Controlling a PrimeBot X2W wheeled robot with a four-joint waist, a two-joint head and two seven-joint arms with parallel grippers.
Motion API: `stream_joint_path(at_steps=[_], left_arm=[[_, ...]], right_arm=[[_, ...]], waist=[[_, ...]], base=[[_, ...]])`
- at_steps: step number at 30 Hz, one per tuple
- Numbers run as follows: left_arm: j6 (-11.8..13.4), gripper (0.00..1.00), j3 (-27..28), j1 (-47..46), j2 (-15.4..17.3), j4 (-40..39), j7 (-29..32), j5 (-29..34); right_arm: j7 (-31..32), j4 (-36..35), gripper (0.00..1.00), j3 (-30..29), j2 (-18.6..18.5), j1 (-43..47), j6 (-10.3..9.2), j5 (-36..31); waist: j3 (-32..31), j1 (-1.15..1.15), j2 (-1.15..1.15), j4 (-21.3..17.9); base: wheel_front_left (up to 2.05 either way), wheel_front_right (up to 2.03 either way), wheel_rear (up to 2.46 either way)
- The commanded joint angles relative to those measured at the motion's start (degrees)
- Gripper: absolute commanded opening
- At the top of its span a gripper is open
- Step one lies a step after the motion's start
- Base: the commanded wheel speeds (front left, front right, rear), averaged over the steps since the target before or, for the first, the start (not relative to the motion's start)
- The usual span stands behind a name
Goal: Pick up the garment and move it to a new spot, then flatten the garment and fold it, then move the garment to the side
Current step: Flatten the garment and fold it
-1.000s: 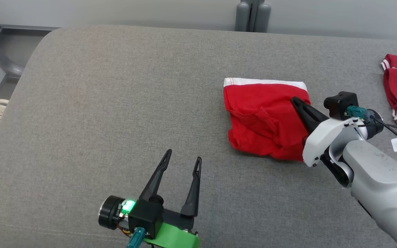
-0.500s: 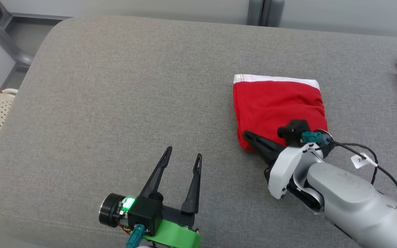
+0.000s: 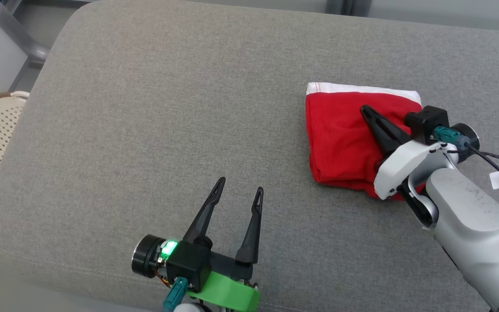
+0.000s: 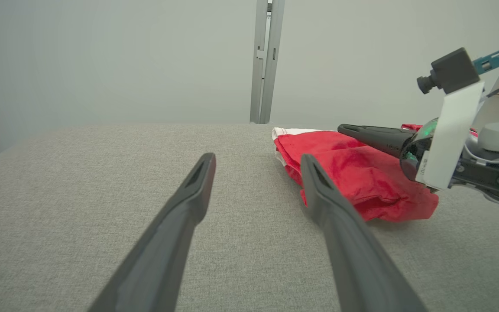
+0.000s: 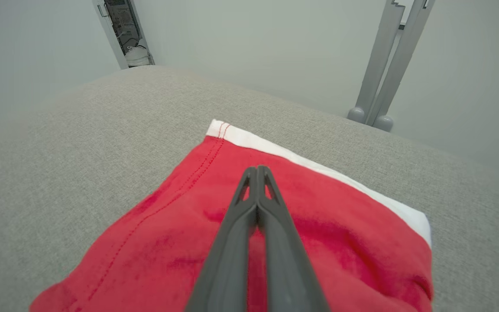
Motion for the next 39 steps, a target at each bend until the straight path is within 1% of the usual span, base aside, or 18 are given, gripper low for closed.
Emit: stream_joint_path(at_steps=[1, 4, 9, 13, 20, 22, 26, 30, 33, 39], left_arm=[[-0.20, 1.00, -0.21, -1.04, 0.12, -0.19, 0.00, -0.20], [-0.18, 1.00, -0.37, -1.54, 0.12, -0.02, 0.00, -0.19], [-0.12, 1.00, -0.68, -2.16, 0.12, -0.01, 0.00, -0.36], [0.06, 1.00, -1.04, -2.53, 0.12, -0.03, 0.00, -0.47], [0.17, 1.00, -1.31, -3.07, 0.12, 0.19, 0.00, -0.61], [0.24, 1.00, -1.08, -3.21, 0.12, 0.41, 0.00, -0.51], [0.40, 1.00, -0.42, -2.86, 0.12, 0.60, 0.00, 0.05], [0.32, 1.00, -0.53, -2.47, 0.12, 0.60, 0.00, 0.23], [0.17, 1.00, -0.82, -2.30, 0.12, 0.69, 0.00, 0.18], [-0.28, 1.00, -0.46, -2.28, 0.12, 0.82, 0.00, 0.39]], right_arm=[[-0.11, 0.60, 0.00, -1.40, 0.57, 1.36, -0.07, -1.60], [-0.12, 1.62, 0.00, -4.94, 1.79, 2.78, -0.08, -4.67], [-0.11, 3.46, 0.00, -7.40, 2.75, 4.07, -0.08, -6.93], [-0.11, 4.77, 0.00, -7.98, 3.22, 4.57, -0.07, -8.15], [-0.01, 6.70, 0.00, -7.12, 4.01, 4.10, -0.06, -8.79], [0.00, 5.58, 0.00, -8.42, 4.04, 3.66, -0.07, -9.42], [-0.05, 1.61, 0.00, -10.76, 5.44, 5.20, -0.07, -11.10], [-0.05, -0.11, 0.00, -10.55, 6.66, 6.92, -0.07, -11.51], [-0.05, 1.52, 0.00, -9.58, 7.27, 7.80, -0.07, -10.85], [-0.01, 6.31, 0.00, -6.47, 7.40, 6.47, -0.07, -8.42]], waist=[[0.99, 0.00, 0.00, 0.95], [1.52, 0.00, 0.00, 1.49], [2.30, 0.00, 0.00, 2.23], [2.85, 0.00, 0.00, 2.66], [3.71, 0.00, 0.00, 2.88], [3.44, 0.00, 0.00, 2.52], [2.51, 0.00, 0.00, 1.36], [1.75, 0.00, 0.00, 0.73], [1.53, 0.00, 0.00, 0.74], [1.78, 0.00, 0.00, 1.38]], base=[[0.00, 0.00, 0.00], [0.00, 0.00, 0.00], [0.00, 0.00, 0.00], [0.00, 0.00, 0.00], [0.00, 0.00, 0.00], [0.00, 0.00, 0.00], [0.00, 0.00, 0.00], [0.00, 0.00, 0.00], [0.00, 0.00, 0.00], [0.00, 0.00, 0.00]])
